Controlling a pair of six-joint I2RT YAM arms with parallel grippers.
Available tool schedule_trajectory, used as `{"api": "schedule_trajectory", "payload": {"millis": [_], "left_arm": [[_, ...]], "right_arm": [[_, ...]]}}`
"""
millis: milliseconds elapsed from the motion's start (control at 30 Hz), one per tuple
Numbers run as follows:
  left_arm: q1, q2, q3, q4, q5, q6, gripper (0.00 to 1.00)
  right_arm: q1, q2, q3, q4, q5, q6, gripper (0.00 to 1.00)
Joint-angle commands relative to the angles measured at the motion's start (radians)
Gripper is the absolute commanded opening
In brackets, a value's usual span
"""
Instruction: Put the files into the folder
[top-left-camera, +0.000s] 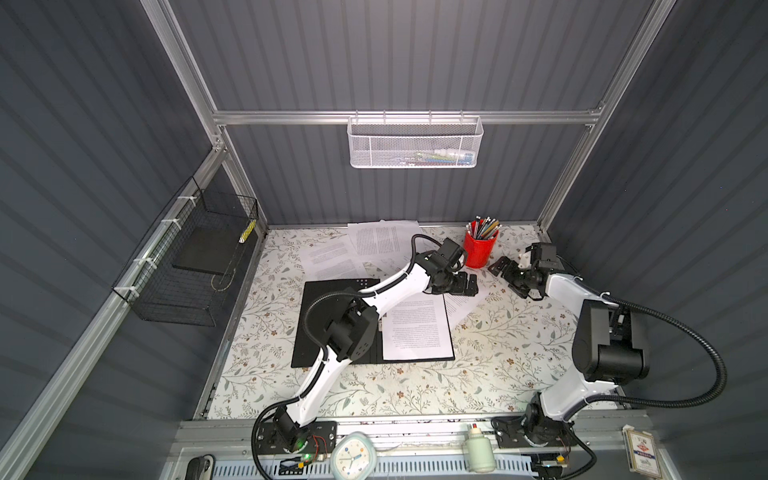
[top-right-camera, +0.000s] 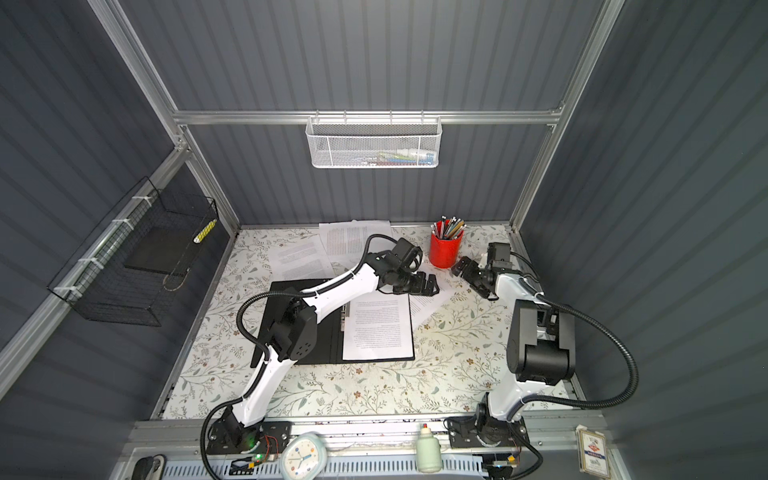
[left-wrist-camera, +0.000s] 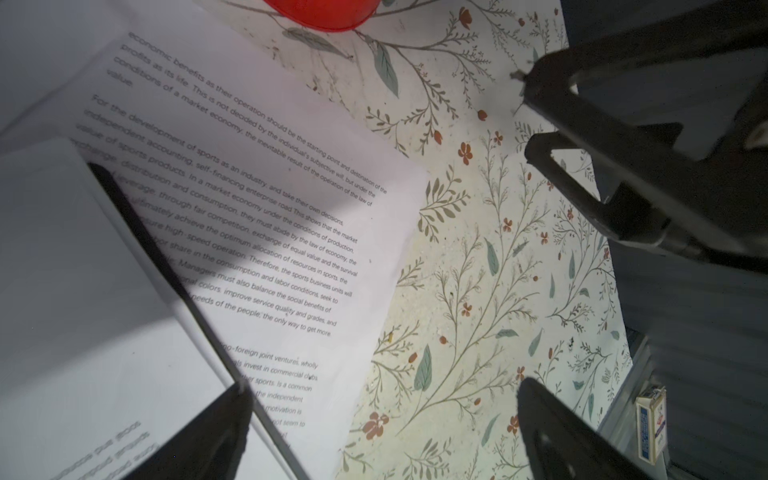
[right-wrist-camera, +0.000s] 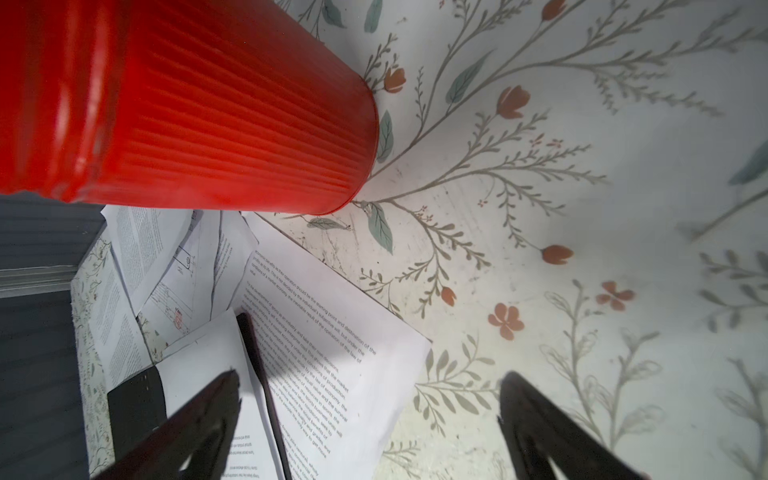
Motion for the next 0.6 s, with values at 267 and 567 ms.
{"api": "schedule_trajectory", "payload": {"millis": [267, 567], "left_arm": [[-0.002, 0.081, 0.041, 0.012, 0.047, -0.029, 1.0], [-0.002, 0.085, -0.052, 0.041, 0.053, -0.056, 1.0]], "right_arm": [[0.018, 0.107, -0.025, 0.105, -0.17, 0.109, 0.94], [0.05, 0.153, -0.003, 0.069, -0.207, 0.135, 0.93]]}}
